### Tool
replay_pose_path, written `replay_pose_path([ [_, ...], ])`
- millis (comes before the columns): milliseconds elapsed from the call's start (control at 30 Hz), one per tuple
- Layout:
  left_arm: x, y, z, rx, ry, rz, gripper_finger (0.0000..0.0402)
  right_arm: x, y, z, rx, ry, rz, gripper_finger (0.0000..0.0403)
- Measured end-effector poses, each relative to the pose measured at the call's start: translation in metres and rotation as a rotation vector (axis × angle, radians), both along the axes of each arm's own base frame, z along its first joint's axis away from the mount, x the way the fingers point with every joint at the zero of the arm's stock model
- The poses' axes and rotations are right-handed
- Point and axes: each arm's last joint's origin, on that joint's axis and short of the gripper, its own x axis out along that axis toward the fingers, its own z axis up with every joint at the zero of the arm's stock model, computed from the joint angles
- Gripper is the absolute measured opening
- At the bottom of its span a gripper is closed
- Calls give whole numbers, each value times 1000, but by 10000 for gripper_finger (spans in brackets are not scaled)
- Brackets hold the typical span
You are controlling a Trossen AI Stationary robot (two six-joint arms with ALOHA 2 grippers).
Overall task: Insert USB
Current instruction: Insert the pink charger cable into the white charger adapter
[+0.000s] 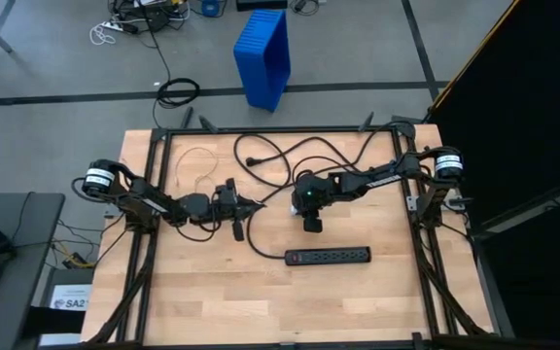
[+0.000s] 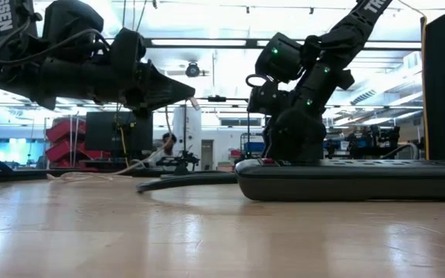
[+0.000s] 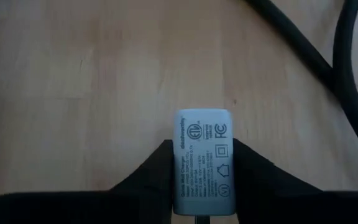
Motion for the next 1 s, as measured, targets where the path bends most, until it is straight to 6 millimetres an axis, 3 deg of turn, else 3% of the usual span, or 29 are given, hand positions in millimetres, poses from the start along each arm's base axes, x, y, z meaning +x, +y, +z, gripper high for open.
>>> replay_pose_path([
  [167, -1, 3, 2, -97, -46, 96, 0, 1, -1, 1, -74, -12, -60, 85],
  [300, 2, 4, 6, -134, -78, 128, 0, 9, 5, 8, -237, -102, -143, 85],
  [567, 15, 4, 20, -135, -139, 157, 0, 27, 45, 39, -629, -391, -229, 85],
  [733, 18, 4, 24, -106, -149, 187, 0, 24, 64, 43, -653, -552, -207, 85],
  [1000, 17, 5, 24, -124, -152, 232, 0, 10, 64, 31, -641, -606, -249, 85],
])
